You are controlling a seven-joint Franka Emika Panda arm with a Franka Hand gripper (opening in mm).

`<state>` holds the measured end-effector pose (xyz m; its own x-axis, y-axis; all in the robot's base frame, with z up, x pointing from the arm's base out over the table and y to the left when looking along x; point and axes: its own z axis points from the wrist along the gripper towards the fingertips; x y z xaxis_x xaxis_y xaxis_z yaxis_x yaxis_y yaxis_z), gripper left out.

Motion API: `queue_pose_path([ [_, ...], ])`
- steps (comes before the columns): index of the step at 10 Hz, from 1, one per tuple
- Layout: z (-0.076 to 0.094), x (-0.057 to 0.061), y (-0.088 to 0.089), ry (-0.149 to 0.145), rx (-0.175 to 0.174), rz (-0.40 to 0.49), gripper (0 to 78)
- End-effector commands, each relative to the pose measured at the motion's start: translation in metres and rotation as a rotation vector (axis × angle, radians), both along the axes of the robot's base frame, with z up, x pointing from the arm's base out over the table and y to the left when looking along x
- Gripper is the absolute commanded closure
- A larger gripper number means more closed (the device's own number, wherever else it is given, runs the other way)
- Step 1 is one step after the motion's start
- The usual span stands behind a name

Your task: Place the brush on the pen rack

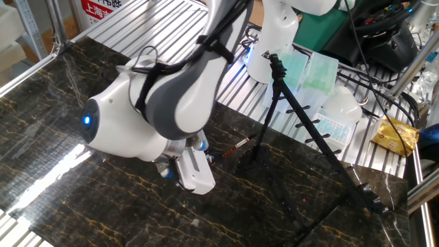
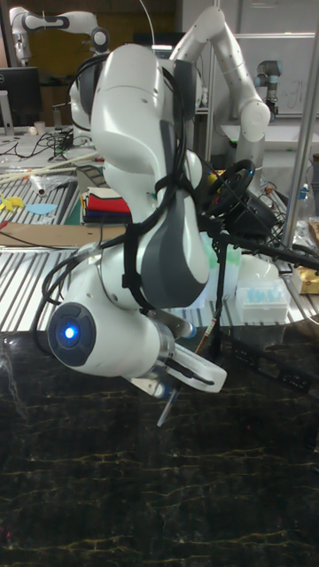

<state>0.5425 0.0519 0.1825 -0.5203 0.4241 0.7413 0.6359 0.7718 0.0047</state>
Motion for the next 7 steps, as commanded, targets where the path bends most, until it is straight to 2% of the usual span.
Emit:
queue_pose_path([
  [1, 0.002, -0.0005, 0.0009, 0.027, 0.014, -0.006, 75.5],
  [3, 0.0026, -0.0009, 0.0006, 0.053, 0.032, -0.003, 75.5],
  [7, 0.0067, -0.0051, -0.0008, 0.066, 0.04, -0.016, 75.5],
])
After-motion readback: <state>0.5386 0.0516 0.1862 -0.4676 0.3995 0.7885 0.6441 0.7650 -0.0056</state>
